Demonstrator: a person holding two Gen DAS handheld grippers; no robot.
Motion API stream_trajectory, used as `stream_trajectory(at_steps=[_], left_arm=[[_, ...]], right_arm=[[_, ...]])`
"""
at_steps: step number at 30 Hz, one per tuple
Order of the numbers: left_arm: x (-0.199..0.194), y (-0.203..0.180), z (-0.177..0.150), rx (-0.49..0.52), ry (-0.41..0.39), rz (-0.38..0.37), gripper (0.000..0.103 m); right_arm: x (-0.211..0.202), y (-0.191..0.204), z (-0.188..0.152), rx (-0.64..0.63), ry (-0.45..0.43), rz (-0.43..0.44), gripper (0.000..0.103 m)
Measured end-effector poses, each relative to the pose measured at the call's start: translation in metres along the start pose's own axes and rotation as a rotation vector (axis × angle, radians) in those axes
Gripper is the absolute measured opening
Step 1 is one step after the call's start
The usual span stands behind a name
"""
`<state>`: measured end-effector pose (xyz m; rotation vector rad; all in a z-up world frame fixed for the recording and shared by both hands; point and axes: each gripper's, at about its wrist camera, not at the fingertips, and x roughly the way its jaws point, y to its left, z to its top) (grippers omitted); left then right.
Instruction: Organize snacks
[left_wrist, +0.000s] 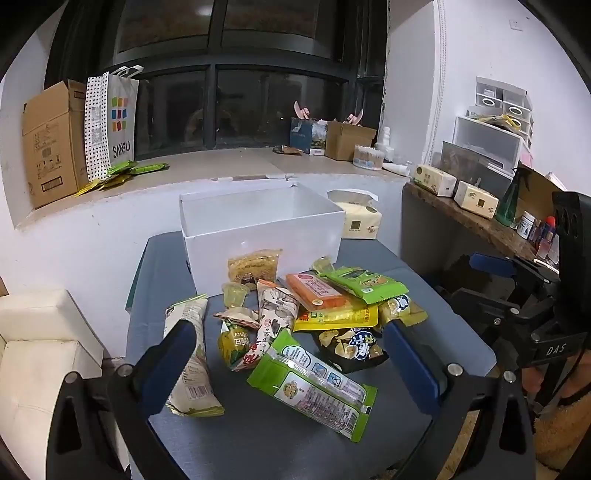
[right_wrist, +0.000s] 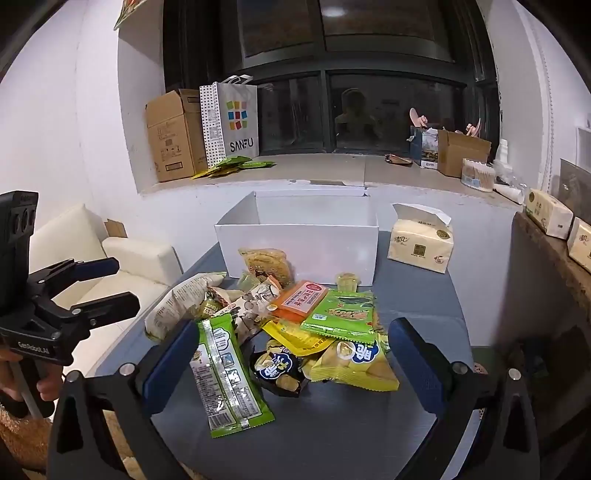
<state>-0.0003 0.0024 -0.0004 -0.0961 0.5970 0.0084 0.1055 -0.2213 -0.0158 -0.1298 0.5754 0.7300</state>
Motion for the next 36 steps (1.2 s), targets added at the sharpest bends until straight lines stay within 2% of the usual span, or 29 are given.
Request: stream_trajectory(at_steps=[36], left_arm=[[0.0009,-0.0014,-0.0016,0.006,0.01,-0.002,0.103]], right_arm=[[0.0001,0.0074,-0.002,-0.016,0.007,0.008,0.103]])
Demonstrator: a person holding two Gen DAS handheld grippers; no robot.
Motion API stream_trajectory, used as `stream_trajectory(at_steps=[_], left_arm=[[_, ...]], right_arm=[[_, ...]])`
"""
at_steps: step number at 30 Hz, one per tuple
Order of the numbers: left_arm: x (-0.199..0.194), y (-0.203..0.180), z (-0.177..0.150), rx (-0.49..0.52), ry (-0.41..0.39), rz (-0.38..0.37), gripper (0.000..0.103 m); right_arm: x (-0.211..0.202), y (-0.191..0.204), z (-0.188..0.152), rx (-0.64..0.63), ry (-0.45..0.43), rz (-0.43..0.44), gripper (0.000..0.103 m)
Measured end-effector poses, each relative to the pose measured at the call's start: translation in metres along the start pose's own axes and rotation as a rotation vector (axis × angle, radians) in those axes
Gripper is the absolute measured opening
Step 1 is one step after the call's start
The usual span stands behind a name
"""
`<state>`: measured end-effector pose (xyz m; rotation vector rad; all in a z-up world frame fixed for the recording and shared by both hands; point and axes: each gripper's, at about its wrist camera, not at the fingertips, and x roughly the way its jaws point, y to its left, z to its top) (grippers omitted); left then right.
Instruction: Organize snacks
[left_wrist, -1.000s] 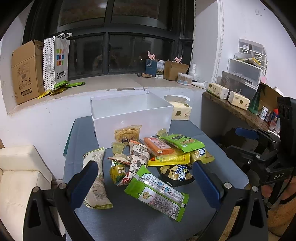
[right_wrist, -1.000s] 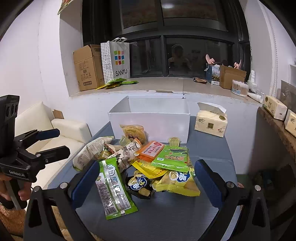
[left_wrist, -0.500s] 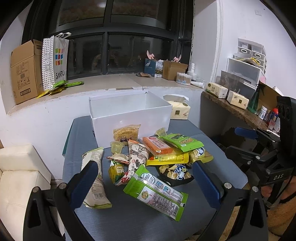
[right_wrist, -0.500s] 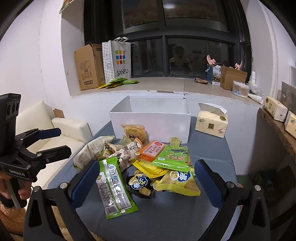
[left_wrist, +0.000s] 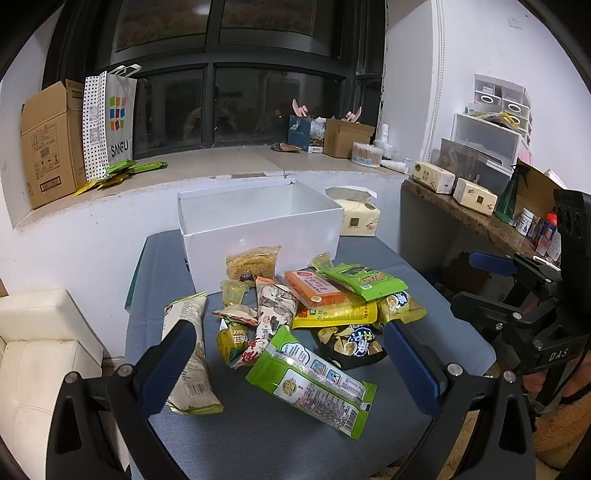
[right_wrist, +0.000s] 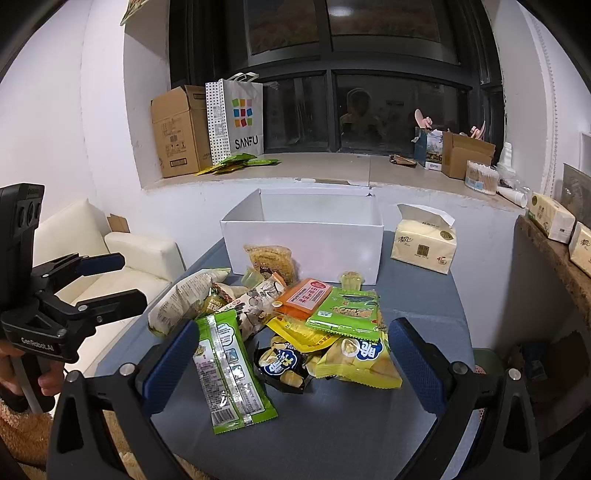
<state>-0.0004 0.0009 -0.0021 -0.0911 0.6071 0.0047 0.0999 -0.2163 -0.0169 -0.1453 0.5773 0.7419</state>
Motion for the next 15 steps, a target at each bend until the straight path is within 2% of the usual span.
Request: stream_trajectory(at_steps=[15], left_arm=[[-0.0001,-0.0022,0.0004,0.006,0.007,-0.009,0.103]], right_arm=[[-0.0002,0.0023,-0.002,-0.001,0.004,0.005,0.103]])
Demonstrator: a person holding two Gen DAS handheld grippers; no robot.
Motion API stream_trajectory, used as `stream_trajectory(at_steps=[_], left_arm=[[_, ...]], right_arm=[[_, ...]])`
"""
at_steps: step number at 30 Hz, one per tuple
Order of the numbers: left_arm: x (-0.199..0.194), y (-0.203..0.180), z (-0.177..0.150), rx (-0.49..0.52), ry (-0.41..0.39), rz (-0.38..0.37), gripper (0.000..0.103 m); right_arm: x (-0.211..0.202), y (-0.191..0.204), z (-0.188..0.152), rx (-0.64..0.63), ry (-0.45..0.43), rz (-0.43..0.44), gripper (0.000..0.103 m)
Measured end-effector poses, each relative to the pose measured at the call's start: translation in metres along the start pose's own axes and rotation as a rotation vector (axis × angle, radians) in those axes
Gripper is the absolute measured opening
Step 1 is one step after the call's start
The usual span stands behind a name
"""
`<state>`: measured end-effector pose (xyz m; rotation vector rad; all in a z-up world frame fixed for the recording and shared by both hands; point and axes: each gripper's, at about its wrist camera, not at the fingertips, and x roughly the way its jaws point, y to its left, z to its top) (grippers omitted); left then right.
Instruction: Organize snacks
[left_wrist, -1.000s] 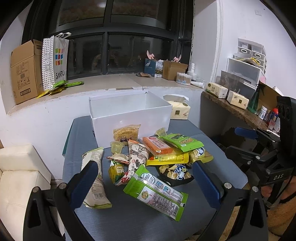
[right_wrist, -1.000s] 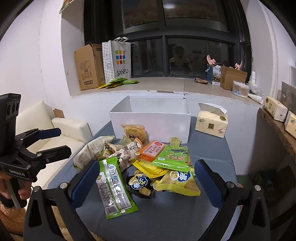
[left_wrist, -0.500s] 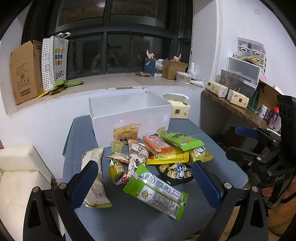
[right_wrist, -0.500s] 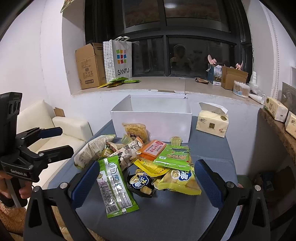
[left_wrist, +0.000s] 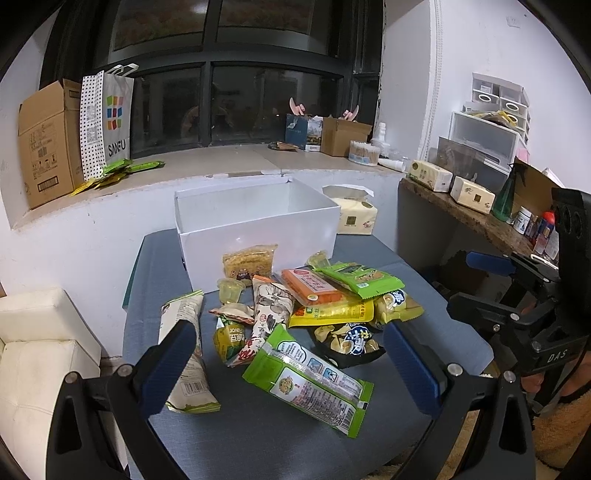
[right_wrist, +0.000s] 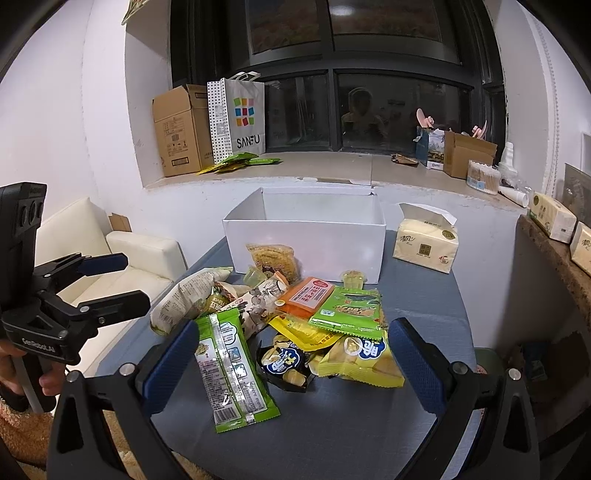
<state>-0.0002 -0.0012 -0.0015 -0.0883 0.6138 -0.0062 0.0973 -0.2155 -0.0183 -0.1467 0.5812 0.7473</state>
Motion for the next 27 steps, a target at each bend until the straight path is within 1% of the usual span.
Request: stream_trajectory(at_steps=[12,21,27], left_arm=[[0.0012,0.0009,-0.0004,-0.006,0.002,0.006,0.103],[0.0,0.0015,0.0017,-0.01,0.003,-0.007,0.103],[0.0013,0.0038,0.0009,-0.02,0.011,0.004,0.103]], right_arm=[[0.0003,0.001,-0.0006,-0.001,0.003,0.0,0.103],[0.0012,0.0017,-0.0018,-0.004,0.008,0.003,0.103],[0.0016,0.0018,-0.0022,-0.002,0.01,0.003,0.103]])
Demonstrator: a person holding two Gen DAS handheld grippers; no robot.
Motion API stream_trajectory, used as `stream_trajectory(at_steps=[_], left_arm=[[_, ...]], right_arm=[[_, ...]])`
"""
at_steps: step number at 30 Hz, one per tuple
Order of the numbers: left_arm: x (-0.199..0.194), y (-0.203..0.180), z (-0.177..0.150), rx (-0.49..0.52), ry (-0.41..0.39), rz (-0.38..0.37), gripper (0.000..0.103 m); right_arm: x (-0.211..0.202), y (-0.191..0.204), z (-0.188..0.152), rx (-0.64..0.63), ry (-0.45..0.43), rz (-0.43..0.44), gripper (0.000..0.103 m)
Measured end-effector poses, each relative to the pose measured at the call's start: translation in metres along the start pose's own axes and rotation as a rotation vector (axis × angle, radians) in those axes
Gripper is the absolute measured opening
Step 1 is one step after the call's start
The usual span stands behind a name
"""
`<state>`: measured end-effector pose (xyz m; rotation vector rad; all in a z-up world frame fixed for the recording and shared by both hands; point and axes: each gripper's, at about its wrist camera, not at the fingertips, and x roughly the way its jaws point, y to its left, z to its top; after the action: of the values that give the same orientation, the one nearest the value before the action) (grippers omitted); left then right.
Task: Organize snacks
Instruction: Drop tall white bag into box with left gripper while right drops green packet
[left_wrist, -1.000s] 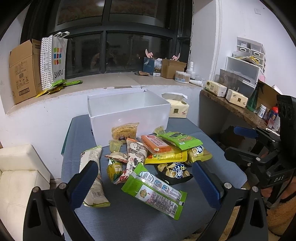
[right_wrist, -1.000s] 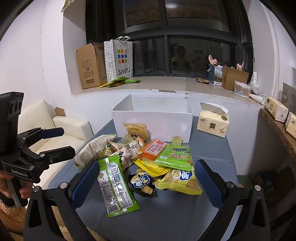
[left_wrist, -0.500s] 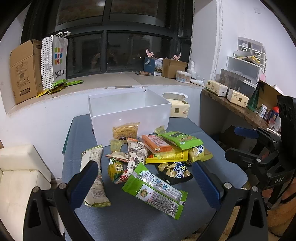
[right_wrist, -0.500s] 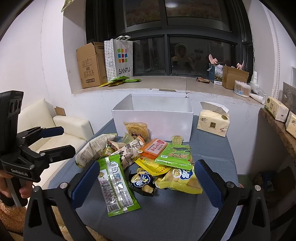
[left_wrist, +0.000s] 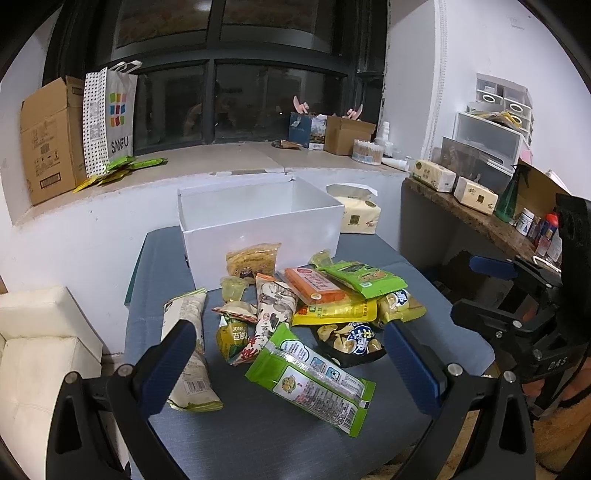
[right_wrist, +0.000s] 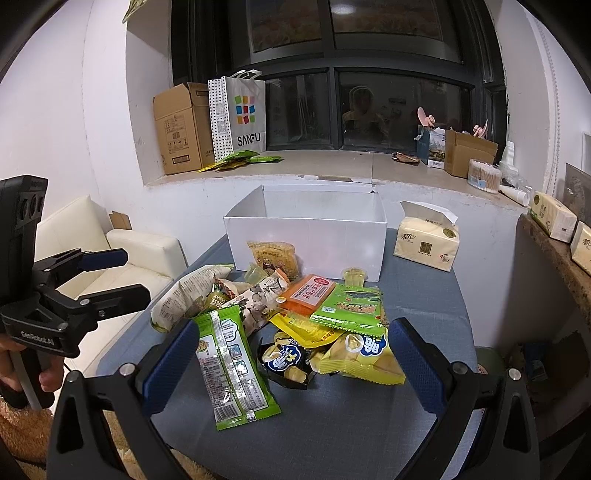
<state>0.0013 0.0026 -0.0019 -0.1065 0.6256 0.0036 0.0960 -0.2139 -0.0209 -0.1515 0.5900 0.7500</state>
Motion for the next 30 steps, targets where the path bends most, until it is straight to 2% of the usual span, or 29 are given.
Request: stream_trajectory(at_steps=[3,5,7,10,12,16,18,22,24,26,27,28,30], left_arm=[[0.005,0.006,-0.001,-0.017,0.022,0.008,0.103],[0.01,0.011,-0.002,-0.018,0.039,0.051,0.103],[0.02,0.021,-0.004,-0.021,0.077,0.109,0.103],[0.047,0.05,-0.009,-0.08,0.155,0.141,0.103],[0.065,0.074,-0.013,-0.137,0.192,0.131,0.103],[0.113,0.127,-0.021,-0.244,0.298,0.165,0.102],[0.127,0.14,-0.022,-0.274,0.328,0.148,0.102],[0.155,0.148,-0.025,-0.234,0.395,0.18,0.102],[0.164,0.152,-0.025,-0.25,0.412,0.159,0.102],[0.17,0.154,-0.027,-0.264,0.411,0.133,0.088],[0.172,0.154,-0.028,-0.268,0.415,0.124,0.06],[0.173,0.154,-0.03,-0.282,0.421,0.086,0.039],[0.176,0.155,-0.033,-0.286,0.419,0.081,0.038]], right_arm=[[-0.001,0.0,-0.001,0.001,0.002,0.001,0.103],[-0.001,0.0,-0.001,-0.003,0.002,-0.004,0.103],[-0.001,0.0,-0.002,-0.004,0.003,-0.008,0.103],[0.0,-0.001,-0.004,-0.001,0.007,-0.005,0.103],[0.0,-0.002,-0.005,0.002,0.008,-0.005,0.103],[0.001,-0.004,-0.008,0.008,0.013,-0.005,0.103],[0.001,-0.006,-0.009,0.012,0.015,-0.009,0.103],[0.003,-0.009,-0.011,0.028,0.024,-0.009,0.103],[0.003,-0.01,-0.011,0.034,0.029,-0.008,0.103],[0.003,-0.011,-0.012,0.035,0.03,-0.011,0.103],[0.003,-0.011,-0.012,0.035,0.03,-0.013,0.103],[0.003,-0.011,-0.012,0.036,0.031,-0.015,0.103],[0.004,-0.013,-0.013,0.041,0.034,-0.017,0.103]])
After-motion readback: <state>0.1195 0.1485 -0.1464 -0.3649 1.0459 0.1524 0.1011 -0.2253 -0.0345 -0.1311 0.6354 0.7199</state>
